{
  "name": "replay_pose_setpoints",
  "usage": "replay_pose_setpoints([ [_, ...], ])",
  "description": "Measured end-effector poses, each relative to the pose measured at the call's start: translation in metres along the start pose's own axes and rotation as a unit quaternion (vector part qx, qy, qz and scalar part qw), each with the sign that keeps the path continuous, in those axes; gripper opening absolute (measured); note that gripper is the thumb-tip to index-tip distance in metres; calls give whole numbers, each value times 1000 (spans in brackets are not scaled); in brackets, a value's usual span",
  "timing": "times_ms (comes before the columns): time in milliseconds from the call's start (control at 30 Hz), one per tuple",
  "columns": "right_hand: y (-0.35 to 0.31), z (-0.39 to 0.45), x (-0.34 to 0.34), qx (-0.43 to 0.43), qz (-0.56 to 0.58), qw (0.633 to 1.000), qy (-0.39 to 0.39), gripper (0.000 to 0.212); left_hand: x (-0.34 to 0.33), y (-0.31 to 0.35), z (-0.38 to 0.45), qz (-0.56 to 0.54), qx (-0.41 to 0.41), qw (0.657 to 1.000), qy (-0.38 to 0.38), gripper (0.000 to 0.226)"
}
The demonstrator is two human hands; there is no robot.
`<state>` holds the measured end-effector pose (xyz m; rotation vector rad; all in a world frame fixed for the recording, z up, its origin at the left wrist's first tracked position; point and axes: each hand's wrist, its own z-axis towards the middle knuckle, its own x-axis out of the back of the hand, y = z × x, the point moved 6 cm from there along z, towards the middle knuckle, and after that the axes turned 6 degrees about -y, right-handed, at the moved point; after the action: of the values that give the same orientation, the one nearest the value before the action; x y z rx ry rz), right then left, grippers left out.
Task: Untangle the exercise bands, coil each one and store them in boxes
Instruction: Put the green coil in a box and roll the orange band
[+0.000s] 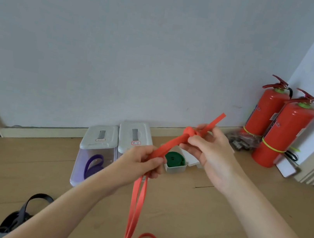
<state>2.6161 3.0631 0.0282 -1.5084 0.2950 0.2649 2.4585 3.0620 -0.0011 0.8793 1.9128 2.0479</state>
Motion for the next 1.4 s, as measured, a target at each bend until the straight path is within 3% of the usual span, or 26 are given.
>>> replay_pose_setpoints([
  [200, -7, 0, -2, 39, -109, 991, -66, 30, -2, 1, -4, -145, 18, 985, -94, 26],
  [333, -5, -1, -8, 39, -160, 980, -112, 33, -1, -2, -2, -98, 28, 994, -38, 14],
  [433, -4, -3, -9, 44, -199, 971, -125, 33, 10, 1, 1, 58, -3, 997, 49, 8],
  [533, -2, -3, -8, 52, -264, 956, -118, 31, 7, 6, 0, 211, -63, 972, 78, 6],
  [600, -3, -3, 0, 54, -405, 910, -70, 31, 1, 8, -2, 283, -96, 950, 88, 10],
  [667, -3, 0, 11, 34, -520, 853, -30, 62, -1, 5, -3, 342, -103, 929, 99, 17],
  [767, -4, -2, 16, 31, -532, 845, -39, 92, -4, -3, 1, 460, -61, 880, 102, 27],
  [933, -26, -10, 15, 146, -535, 831, 25, 76, -8, -20, 8, 604, 22, 794, 60, 26],
  [1000, -17, -13, 7, 130, -584, 800, -51, 68, -14, -24, 6, 623, 17, 781, 34, 26],
  [1067, 15, -17, -4, 26, -621, 760, -189, 54, -23, -24, 1, 595, -16, 804, 18, 31],
  [1133, 40, -24, -12, -22, -640, 719, -271, 27, -26, -13, -3, 537, -72, 840, 33, 32],
  [1167, 42, -24, -14, -14, -634, 722, -275, 15, -25, -7, -5, 493, -100, 863, 50, 30],
  [1267, 28, -20, -15, 15, -583, 775, -246, 18, -15, 2, -6, 317, -118, 940, 45, 8],
  [1333, 16, -21, -15, 17, -538, 805, -250, 17, -16, 1, -4, 245, -98, 964, -10, 14],
  [1400, 10, -23, -16, 23, -521, 813, -260, 15, -21, -3, -2, 215, -78, 972, -47, 9],
])
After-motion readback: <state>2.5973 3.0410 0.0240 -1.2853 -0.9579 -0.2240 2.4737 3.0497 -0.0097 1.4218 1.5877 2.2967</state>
